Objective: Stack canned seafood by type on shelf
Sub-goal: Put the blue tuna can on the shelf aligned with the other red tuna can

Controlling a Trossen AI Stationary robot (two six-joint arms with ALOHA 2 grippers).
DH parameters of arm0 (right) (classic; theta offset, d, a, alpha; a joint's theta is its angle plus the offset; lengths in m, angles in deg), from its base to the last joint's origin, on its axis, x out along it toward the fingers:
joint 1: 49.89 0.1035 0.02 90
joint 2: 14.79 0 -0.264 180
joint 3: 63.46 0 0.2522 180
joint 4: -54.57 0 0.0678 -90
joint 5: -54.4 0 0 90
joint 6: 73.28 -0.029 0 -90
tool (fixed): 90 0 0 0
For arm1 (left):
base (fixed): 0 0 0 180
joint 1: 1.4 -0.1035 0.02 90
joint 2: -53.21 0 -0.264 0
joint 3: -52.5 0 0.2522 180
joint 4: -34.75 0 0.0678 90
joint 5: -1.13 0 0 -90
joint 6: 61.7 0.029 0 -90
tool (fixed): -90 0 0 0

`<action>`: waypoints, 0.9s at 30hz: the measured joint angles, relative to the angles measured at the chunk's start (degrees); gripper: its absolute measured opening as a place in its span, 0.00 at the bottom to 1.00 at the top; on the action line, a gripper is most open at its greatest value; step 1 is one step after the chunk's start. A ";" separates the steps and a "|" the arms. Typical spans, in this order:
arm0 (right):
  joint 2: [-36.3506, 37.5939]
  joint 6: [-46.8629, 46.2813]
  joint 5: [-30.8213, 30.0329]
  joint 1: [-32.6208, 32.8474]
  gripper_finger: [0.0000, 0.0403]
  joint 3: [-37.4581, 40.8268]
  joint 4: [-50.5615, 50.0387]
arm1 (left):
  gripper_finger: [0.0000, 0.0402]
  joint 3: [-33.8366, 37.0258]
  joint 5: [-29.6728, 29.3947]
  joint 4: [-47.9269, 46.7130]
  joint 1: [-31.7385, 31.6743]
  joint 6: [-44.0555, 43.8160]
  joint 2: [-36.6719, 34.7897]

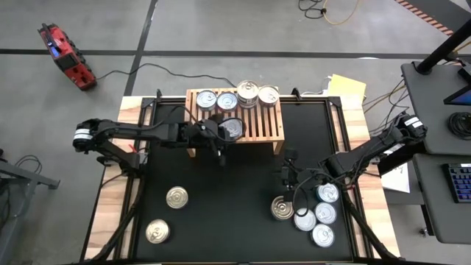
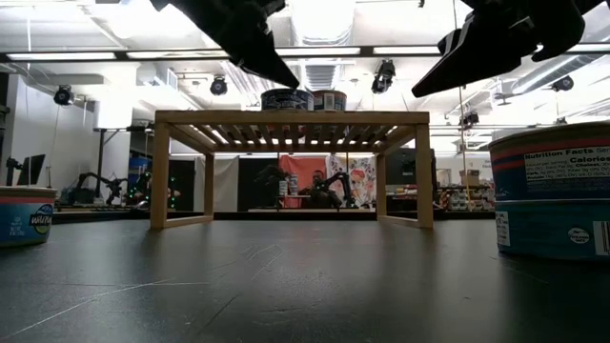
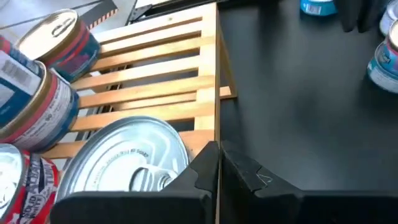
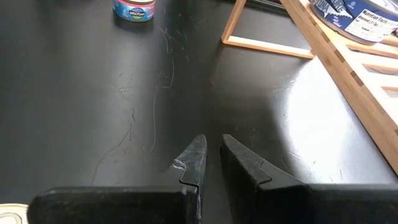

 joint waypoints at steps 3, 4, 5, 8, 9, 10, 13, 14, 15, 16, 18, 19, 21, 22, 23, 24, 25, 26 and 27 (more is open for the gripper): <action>0.00 -0.03 0.00 0.00 0.10 0.02 0.00 | 0.00 0.04 -0.02 -0.01 -0.01 0.10 0.06; 0.00 -0.02 0.00 0.00 0.10 0.02 0.02 | 0.00 0.04 -0.04 -0.04 0.00 0.10 0.06; 0.00 -0.01 0.02 0.02 0.10 0.02 0.02 | 0.00 0.04 -0.12 -0.16 0.01 0.11 0.06; 0.00 -0.01 0.00 0.00 0.10 0.02 0.02 | 0.00 0.06 -2.82 -1.02 -0.04 0.06 0.06; 0.00 -0.01 0.00 0.02 0.10 0.02 0.02 | 0.00 0.06 -4.04 -1.25 -0.04 -0.10 0.06; 0.00 -0.01 0.00 0.00 0.10 0.02 0.02 | 0.00 0.06 -5.35 -1.65 -0.04 -0.17 0.06; 0.00 -0.01 0.00 0.01 0.10 0.03 0.07 | 0.00 0.10 -8.25 -2.36 -0.04 -0.31 0.06; 0.00 -0.01 0.00 0.01 0.10 0.04 0.09 | 0.00 0.10 -8.81 -2.32 -0.04 -0.32 0.06; 0.00 -0.01 0.00 0.02 0.10 0.04 0.11 | 0.00 0.10 -9.04 -2.28 -0.04 -0.32 0.06; 0.00 -0.01 0.00 0.00 0.10 0.04 0.09 | 0.00 0.10 -9.11 -2.28 -0.04 -0.32 0.06; 0.00 -0.03 0.00 0.00 0.10 0.04 0.10 | 0.00 0.10 -9.11 -2.30 -0.04 -0.32 0.06; 0.00 -0.06 0.00 0.02 0.10 0.04 0.09 | 0.00 0.10 -9.13 -2.30 -0.04 -0.38 0.06; 0.00 -0.06 0.00 0.02 0.10 0.04 0.09 | 0.00 0.10 -9.21 -2.26 -0.04 -0.95 0.06; 0.00 -0.22 0.00 0.01 0.10 0.04 0.09 | 0.00 0.10 -9.20 -2.30 -0.04 -1.19 0.06; 0.00 -0.50 0.00 0.02 0.10 0.04 0.09 | 0.00 0.09 -9.17 -2.28 -0.03 -1.29 0.06; 0.00 -0.65 0.00 0.00 0.10 0.04 0.09 | 0.00 -0.06 -9.11 -2.34 0.11 -1.37 0.06; 0.00 -0.82 0.00 0.00 0.10 0.04 0.09 | 0.00 -0.43 -9.10 -2.37 0.35 -1.39 0.06; 0.00 -0.89 0.00 0.00 0.10 0.04 0.09 | 0.00 -0.89 -9.09 -2.30 0.60 -1.39 0.06; 0.00 -0.89 0.00 0.00 0.10 0.04 0.07 | 0.00 -1.43 -9.07 -2.13 0.87 -1.35 0.06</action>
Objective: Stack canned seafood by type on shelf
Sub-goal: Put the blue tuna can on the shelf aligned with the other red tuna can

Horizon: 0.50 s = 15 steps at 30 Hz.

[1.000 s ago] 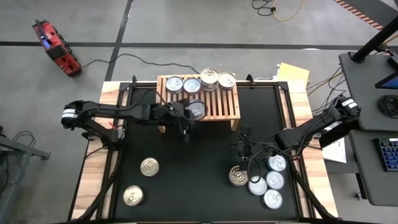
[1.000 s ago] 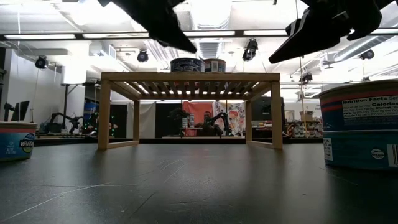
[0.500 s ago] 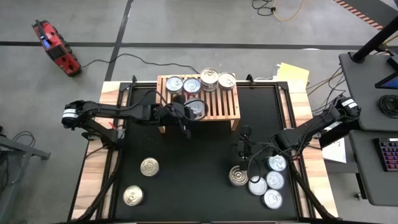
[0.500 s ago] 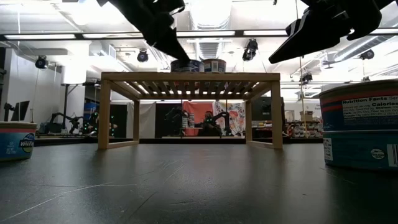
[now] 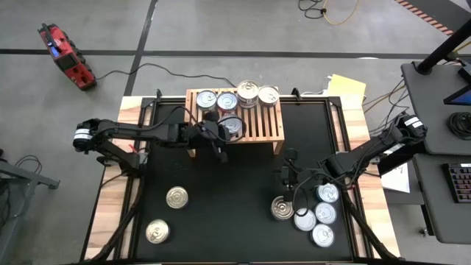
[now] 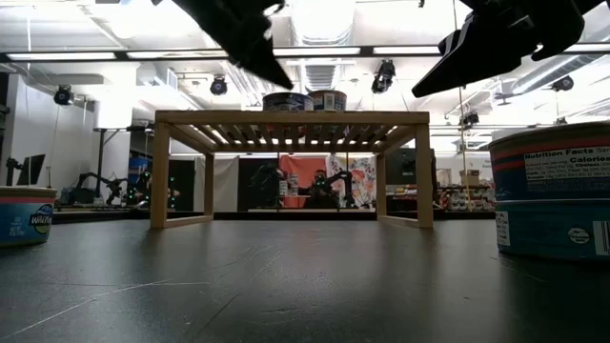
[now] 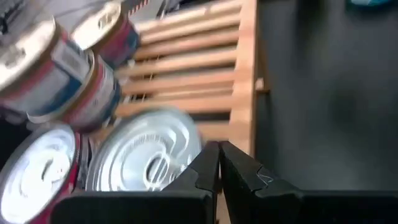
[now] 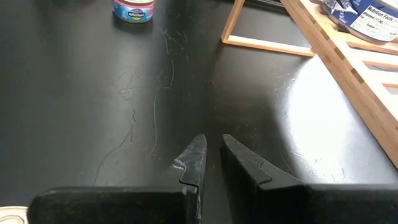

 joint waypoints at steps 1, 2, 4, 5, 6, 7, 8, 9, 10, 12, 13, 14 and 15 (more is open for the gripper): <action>0.00 0.00 0.00 0.01 0.10 0.00 0.00 | 0.00 -0.62 0.05 0.24 0.17 0.19 -0.02; 0.00 0.00 0.00 0.01 0.10 0.00 0.00 | 0.00 -1.20 0.08 0.76 0.27 0.35 -0.02; 0.00 0.05 0.01 0.01 0.10 0.00 -0.01 | 0.00 -1.89 0.05 2.70 0.10 0.59 -0.03; 0.00 0.16 0.00 0.02 0.10 0.00 0.02 | 0.00 -2.03 -0.51 3.89 -0.30 0.77 -0.04; 0.00 0.28 0.00 0.00 0.10 0.00 0.02 | 0.00 -2.08 -1.97 5.01 -0.72 1.06 -0.04; 0.00 0.28 0.00 0.02 0.10 0.00 0.04 | 0.00 -2.06 -3.74 5.95 -1.11 1.09 -0.04; 0.00 0.28 0.00 0.02 0.10 0.00 0.11 | 0.00 -1.94 -5.57 7.34 -1.50 1.12 0.03; 0.00 0.25 0.00 0.01 0.10 0.00 0.11 | 0.00 -1.94 -6.78 8.44 -1.89 1.08 0.25; 0.00 0.14 0.00 0.02 0.10 0.00 0.11 | 0.00 -1.94 -7.14 9.02 -2.21 1.03 0.41; 0.00 0.04 0.00 0.01 0.10 0.00 0.11 | 0.00 -2.33 -7.08 9.34 -2.44 0.97 1.48; 0.00 0.04 0.00 0.01 0.10 0.00 0.13 | 0.00 -2.64 -7.03 9.47 -2.42 0.95 2.17; 0.00 0.04 0.00 0.00 0.10 0.02 0.11 | 0.00 -2.81 -7.02 9.21 -2.42 0.94 2.70; 0.00 0.04 0.00 0.01 0.10 0.02 0.14 | 0.00 -3.10 -7.01 8.34 -2.39 1.00 3.24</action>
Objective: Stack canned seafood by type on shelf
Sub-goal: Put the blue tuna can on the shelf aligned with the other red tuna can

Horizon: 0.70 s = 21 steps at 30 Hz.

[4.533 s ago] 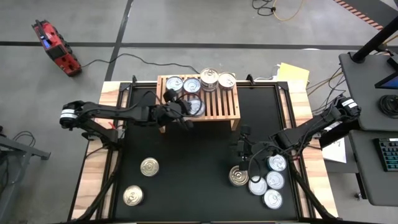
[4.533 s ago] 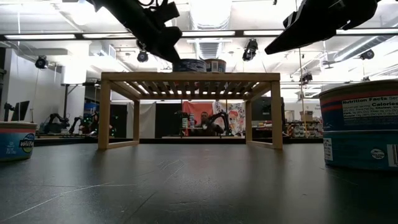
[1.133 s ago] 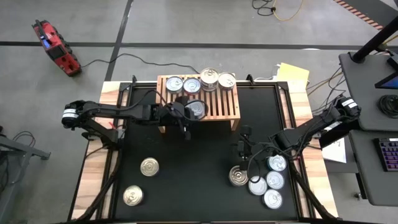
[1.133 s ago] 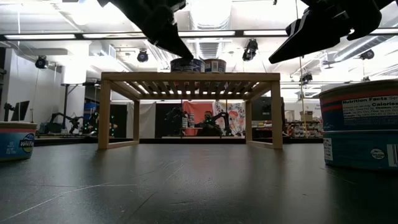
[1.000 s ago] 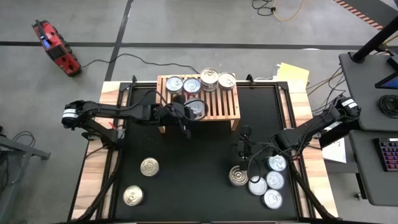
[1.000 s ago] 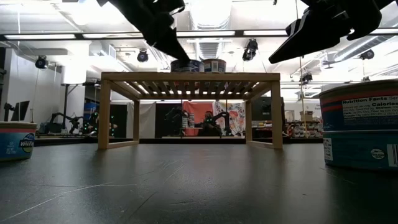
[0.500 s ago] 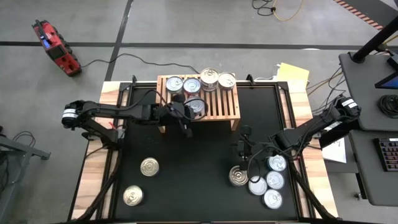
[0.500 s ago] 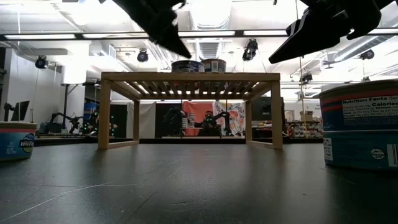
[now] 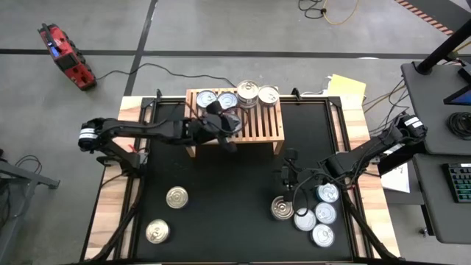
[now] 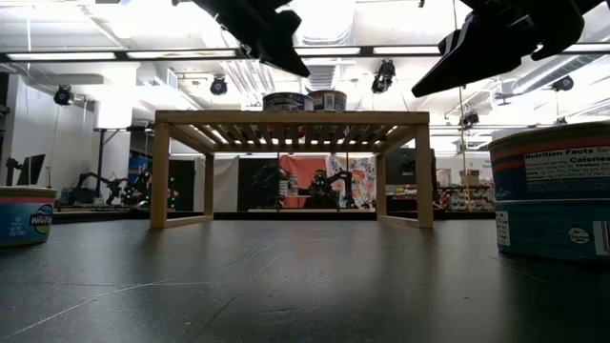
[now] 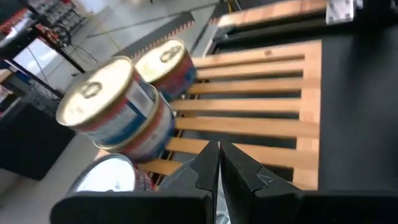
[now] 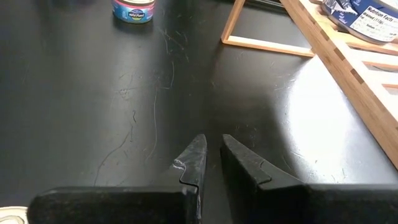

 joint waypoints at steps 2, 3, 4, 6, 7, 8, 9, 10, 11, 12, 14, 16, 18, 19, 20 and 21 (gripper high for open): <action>0.00 0.00 0.00 0.01 0.10 0.00 -0.01 | 0.00 -0.76 -0.08 -1.57 0.01 0.12 1.01; 0.00 0.00 0.00 0.01 0.10 0.00 -0.03 | 0.00 -0.96 -0.44 -2.92 -0.03 0.12 1.38; 0.00 0.00 0.00 -0.01 0.10 0.00 -0.03 | 0.00 -1.22 -1.06 -4.21 -0.03 0.02 1.88; 0.00 0.00 0.00 0.01 0.10 0.01 -0.06 | 0.00 -1.65 -3.11 -5.85 -0.03 -0.45 2.57; 0.00 0.00 0.00 0.00 0.10 0.02 -0.06 | 0.00 -1.92 -4.43 -7.26 -0.03 -0.81 2.77; 0.00 0.00 0.00 0.01 0.10 0.02 -0.04 | 0.00 -2.24 -5.50 -8.35 -0.03 -1.12 2.90; 0.00 0.00 0.00 -0.01 0.10 0.02 -0.08 | 0.00 -2.65 -6.33 -9.31 -0.03 -1.43 2.99; 0.00 0.04 0.00 -0.01 0.10 0.02 -0.07 | 0.00 -3.01 -6.80 -10.28 -0.03 -1.70 3.01; 0.00 0.04 0.00 -0.01 0.10 0.02 -0.05 | 0.00 -3.24 -7.10 -11.48 -0.03 -2.07 3.01; 0.00 0.04 0.00 0.01 0.10 0.02 -0.05 | 0.00 -3.42 -7.30 -12.49 -0.03 -2.31 3.01; 0.00 0.07 0.00 0.00 0.10 0.02 -0.08 | 0.00 -3.71 -7.62 -13.63 -0.03 -2.57 3.02; 0.00 0.08 0.00 0.01 0.10 0.02 -0.05 | 0.00 -4.06 -7.78 -14.78 -0.03 -2.81 3.01; 0.00 0.09 0.00 0.01 0.10 0.02 -0.07 | 0.00 -4.16 -7.85 -15.66 -0.03 -2.90 3.01; 0.00 0.08 0.00 0.00 0.10 0.02 -0.05 | 0.00 -4.15 -7.86 -16.01 -0.03 -2.88 3.01; 0.00 0.02 0.00 0.00 0.10 0.02 -0.05 | 0.00 -4.14 -7.85 -16.03 -0.03 -2.90 3.01; 0.00 0.02 0.00 0.00 0.10 0.02 -0.07 | 0.00 -4.14 -7.87 -16.06 -0.03 -2.91 3.01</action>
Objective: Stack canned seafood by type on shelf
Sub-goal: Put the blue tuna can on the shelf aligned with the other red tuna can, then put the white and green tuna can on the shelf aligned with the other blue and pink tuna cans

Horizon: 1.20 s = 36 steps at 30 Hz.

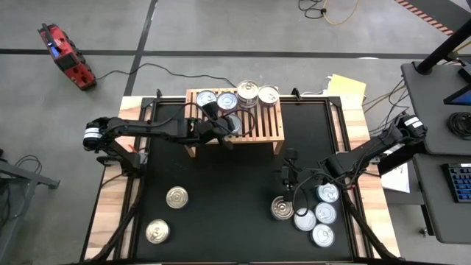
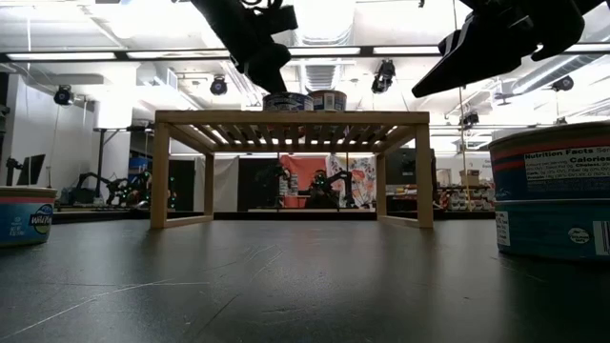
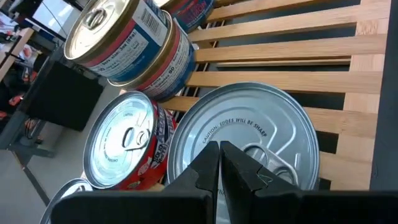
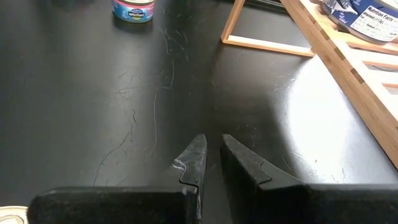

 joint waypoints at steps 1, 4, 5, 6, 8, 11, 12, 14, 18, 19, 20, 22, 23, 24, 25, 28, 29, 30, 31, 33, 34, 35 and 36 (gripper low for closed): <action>0.00 0.00 0.00 -0.01 0.10 0.00 0.00 | 0.00 0.00 0.00 -0.18 0.00 -0.08 0.00; 0.00 0.00 0.00 0.00 0.10 0.00 0.00 | 0.00 0.02 -0.16 -1.50 0.00 -0.32 0.00; 0.00 0.00 0.00 0.00 0.10 0.00 0.01 | 0.00 0.02 -0.26 -1.83 0.00 -0.54 0.00; 0.00 0.00 0.00 0.00 0.10 0.00 0.00 | 0.00 0.02 -0.34 -2.27 0.00 -0.78 -0.02; 0.00 -0.02 0.00 0.00 0.10 0.00 0.00 | 0.00 0.02 -1.14 -2.89 0.02 -1.19 -0.02; 0.00 -0.02 0.00 -0.01 0.10 0.00 0.00 | 0.00 0.02 -2.83 -3.46 0.00 -1.75 -0.02; 0.00 -0.02 0.00 -0.01 0.10 0.00 0.00 | 0.00 0.02 -3.02 -3.46 0.00 -1.94 -0.02; 0.00 -0.02 0.00 0.01 0.10 0.00 0.02 | 0.00 0.02 -3.08 -3.48 0.00 -1.99 -0.02; 0.00 -0.04 0.00 0.01 0.10 0.00 0.02 | 0.00 0.02 -3.08 -3.50 0.00 -2.00 -0.02; 0.00 -0.03 0.00 0.00 0.10 0.00 0.02 | 0.00 0.02 -3.08 -3.48 0.00 -2.00 -0.02; 0.00 -0.04 0.00 -0.01 0.10 0.00 0.02 | 0.00 0.02 -3.08 -3.48 0.00 -2.00 -0.02; 0.00 -0.04 0.00 0.01 0.10 0.00 0.02 | 0.00 0.02 -3.08 -3.38 0.00 -2.00 -0.02; 0.00 -0.04 0.00 0.01 0.10 0.00 0.02 | 0.00 0.02 -3.07 -3.22 0.01 -2.00 -0.02; 0.00 -0.04 0.00 0.01 0.10 0.00 0.02 | 0.00 0.02 -3.05 -2.97 0.08 -2.00 -0.02; 0.00 -0.04 0.00 0.00 0.10 0.00 0.02 | 0.00 0.02 -3.02 -2.80 0.21 -2.00 -0.02; 0.00 -0.04 0.00 -0.01 0.10 0.00 0.02 | 0.00 0.02 -2.98 -2.25 0.57 -2.00 -0.36; 0.00 -0.04 0.00 -0.01 0.10 0.00 0.04 | 0.00 0.02 -2.95 -1.78 0.65 -2.00 -0.65; 0.00 -0.04 0.00 0.01 0.10 0.00 0.04 | 0.00 0.02 -2.95 -1.51 0.74 -2.00 -0.98; 0.00 -0.04 0.00 0.00 0.10 0.00 0.02 | 0.00 0.02 -2.97 -1.30 0.88 -2.00 -1.31; 0.00 -0.05 0.00 0.01 0.10 0.00 0.04 | 0.00 0.02 -2.99 -1.19 1.12 -2.00 -1.89; 0.00 -0.07 0.00 0.01 0.10 0.00 0.07 | 0.00 0.02 -2.97 -1.20 1.22 -2.02 -2.24; 0.00 -0.16 0.00 -0.01 0.10 0.00 0.06 | 0.00 0.03 -2.97 -1.23 1.35 -2.10 -2.55; 0.00 -0.36 0.00 0.01 0.10 0.00 0.05 | 0.00 0.04 -2.99 -1.20 1.61 -2.49 -2.90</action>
